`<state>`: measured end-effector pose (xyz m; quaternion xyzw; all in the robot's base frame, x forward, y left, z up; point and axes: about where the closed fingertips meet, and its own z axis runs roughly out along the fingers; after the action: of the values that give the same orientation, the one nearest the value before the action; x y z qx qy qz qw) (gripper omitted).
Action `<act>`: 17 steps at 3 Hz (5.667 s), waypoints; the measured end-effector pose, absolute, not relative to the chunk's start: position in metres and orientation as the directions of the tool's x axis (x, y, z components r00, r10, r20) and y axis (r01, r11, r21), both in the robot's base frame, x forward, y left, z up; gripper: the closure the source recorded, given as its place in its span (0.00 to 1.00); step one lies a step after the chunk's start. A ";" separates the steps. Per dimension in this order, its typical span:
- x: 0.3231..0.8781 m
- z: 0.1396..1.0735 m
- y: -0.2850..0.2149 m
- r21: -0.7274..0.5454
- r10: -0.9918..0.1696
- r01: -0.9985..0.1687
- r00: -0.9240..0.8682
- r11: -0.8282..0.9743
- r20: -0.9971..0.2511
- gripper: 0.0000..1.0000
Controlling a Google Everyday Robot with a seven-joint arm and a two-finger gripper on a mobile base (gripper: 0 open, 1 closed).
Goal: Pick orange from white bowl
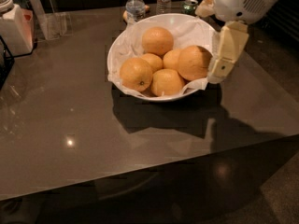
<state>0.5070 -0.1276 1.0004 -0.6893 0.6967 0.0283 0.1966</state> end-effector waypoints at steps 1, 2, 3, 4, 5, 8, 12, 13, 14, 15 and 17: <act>0.512 1.007 -0.123 -0.255 -0.946 -0.966 0.037 0.049 -0.323 0.00; 0.521 0.994 -0.129 -0.248 -0.929 -0.964 0.005 0.093 -0.371 0.00; 0.536 0.973 -0.126 -0.204 -0.907 -0.971 -0.025 0.122 -0.421 0.00; 0.548 0.956 -0.124 -0.164 -0.893 -0.975 -0.060 0.147 -0.446 0.00; 0.555 0.938 -0.125 -0.120 -0.881 -0.977 -0.100 0.174 -0.462 0.00; 0.555 0.941 -0.130 -0.134 -0.884 -0.969 -0.128 0.208 -0.450 0.00; 0.535 0.982 -0.140 -0.228 -0.888 -0.944 -0.115 0.237 -0.446 0.09; 0.542 0.969 -0.139 -0.214 -0.880 -0.945 -0.127 0.248 -0.458 0.01; 0.552 0.958 -0.132 -0.206 -0.876 -0.948 -0.124 0.244 -0.465 0.04; 0.563 0.957 -0.124 -0.213 -0.892 -0.951 -0.113 0.225 -0.437 0.09; 0.585 0.958 -0.123 -0.225 -0.922 -0.951 -0.118 0.212 -0.370 0.10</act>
Offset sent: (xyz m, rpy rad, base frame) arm 0.0218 -0.0123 -0.0245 0.1265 -0.0013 -0.0740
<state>0.5853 -0.1235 0.9581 -0.6269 0.7468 0.0335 0.2196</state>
